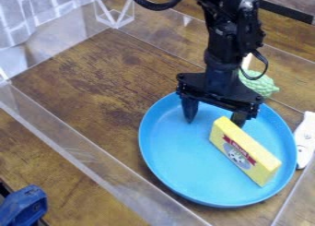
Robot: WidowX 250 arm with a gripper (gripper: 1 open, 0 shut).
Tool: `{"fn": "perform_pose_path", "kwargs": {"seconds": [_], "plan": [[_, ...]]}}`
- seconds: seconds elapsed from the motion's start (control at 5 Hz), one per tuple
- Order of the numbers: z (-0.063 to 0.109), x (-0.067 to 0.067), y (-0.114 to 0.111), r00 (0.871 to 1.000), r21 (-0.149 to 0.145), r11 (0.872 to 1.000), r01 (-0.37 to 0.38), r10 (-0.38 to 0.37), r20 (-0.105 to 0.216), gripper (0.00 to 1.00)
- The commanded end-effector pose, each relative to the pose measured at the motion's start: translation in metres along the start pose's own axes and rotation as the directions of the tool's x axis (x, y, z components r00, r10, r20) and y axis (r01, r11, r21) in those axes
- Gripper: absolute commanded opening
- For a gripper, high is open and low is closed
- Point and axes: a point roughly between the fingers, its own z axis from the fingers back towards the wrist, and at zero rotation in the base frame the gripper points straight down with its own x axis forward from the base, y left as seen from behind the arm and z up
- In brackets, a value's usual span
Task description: Put the white object in the blue tray
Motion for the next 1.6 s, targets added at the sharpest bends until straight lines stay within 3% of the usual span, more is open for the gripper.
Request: {"fn": "perform_pose_path", "kwargs": {"seconds": [0.0,0.2,0.8,1.2,1.4], "plan": [[0.025,0.011,-0.02,0.996,-0.033,0.999,-0.01,0.013,0.084,0.0],[0.024,0.008,-0.03,0.996,-0.034,0.999,-0.026,0.029,0.083,1.0],[0.024,0.011,-0.042,0.997,-0.05,0.998,0.025,-0.021,0.07,1.0],[0.003,0.025,-0.065,0.995,-0.09,0.996,0.018,-0.009,0.098,1.0],[-0.006,0.032,-0.068,0.994,-0.09,0.996,0.018,-0.009,0.108,1.0]]}}
